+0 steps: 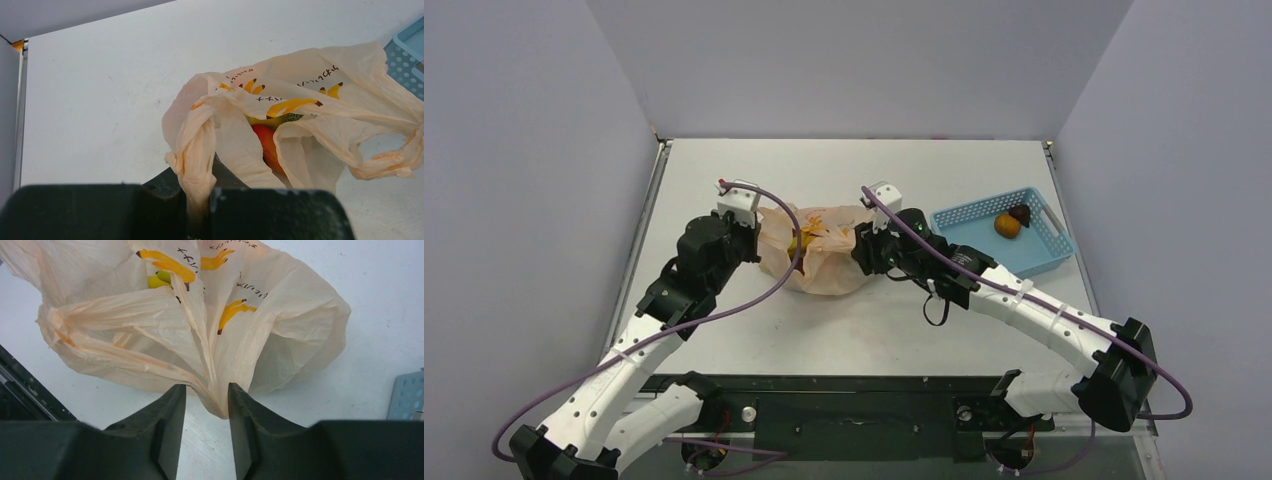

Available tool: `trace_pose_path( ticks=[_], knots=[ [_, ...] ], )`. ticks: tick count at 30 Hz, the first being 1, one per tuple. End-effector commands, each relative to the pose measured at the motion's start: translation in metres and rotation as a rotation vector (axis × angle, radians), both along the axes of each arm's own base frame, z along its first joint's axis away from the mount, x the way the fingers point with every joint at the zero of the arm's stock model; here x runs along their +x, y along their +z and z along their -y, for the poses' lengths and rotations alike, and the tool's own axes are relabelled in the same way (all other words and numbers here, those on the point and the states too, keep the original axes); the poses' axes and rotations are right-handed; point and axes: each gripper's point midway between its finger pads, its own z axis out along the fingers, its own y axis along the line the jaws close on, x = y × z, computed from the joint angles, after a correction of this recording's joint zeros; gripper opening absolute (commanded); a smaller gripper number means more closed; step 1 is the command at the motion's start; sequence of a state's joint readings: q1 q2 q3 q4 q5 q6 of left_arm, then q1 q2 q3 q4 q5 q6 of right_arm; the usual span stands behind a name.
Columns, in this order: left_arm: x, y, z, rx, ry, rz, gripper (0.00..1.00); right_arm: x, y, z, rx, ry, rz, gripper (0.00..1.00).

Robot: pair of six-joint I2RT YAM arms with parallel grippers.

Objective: Take the fake fruits out of the plastic bag
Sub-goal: Adjust the plastic bag at the center of the board.

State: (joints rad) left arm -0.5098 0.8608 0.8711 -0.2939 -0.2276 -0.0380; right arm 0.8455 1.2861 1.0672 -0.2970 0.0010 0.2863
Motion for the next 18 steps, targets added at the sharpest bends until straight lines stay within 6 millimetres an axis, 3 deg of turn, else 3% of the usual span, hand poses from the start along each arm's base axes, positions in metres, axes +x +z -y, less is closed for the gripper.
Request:
trace_pose_path(
  ticks=[1,5,9,12,16,18],
  knots=[
    [0.008,0.016,0.007,-0.013,-0.022,0.046,0.00,0.000,0.043,-0.005,0.060,0.043,0.099,0.45],
    [0.006,0.016,0.007,-0.012,-0.025,0.043,0.00,0.016,0.081,-0.005,0.121,-0.029,0.159,0.63],
    [0.003,0.021,0.002,-0.016,-0.010,0.065,0.00,0.041,0.105,-0.004,0.186,-0.124,0.142,0.71],
    [0.002,0.022,0.001,-0.019,-0.007,0.072,0.00,0.054,0.111,-0.018,0.260,-0.128,0.113,0.75],
    [0.004,0.019,0.003,-0.010,-0.011,0.057,0.00,0.056,0.111,-0.050,0.342,-0.069,0.043,0.77],
    [0.004,0.018,0.003,-0.009,-0.015,0.054,0.00,0.056,0.102,-0.063,0.359,-0.058,0.006,0.77]
  ],
)
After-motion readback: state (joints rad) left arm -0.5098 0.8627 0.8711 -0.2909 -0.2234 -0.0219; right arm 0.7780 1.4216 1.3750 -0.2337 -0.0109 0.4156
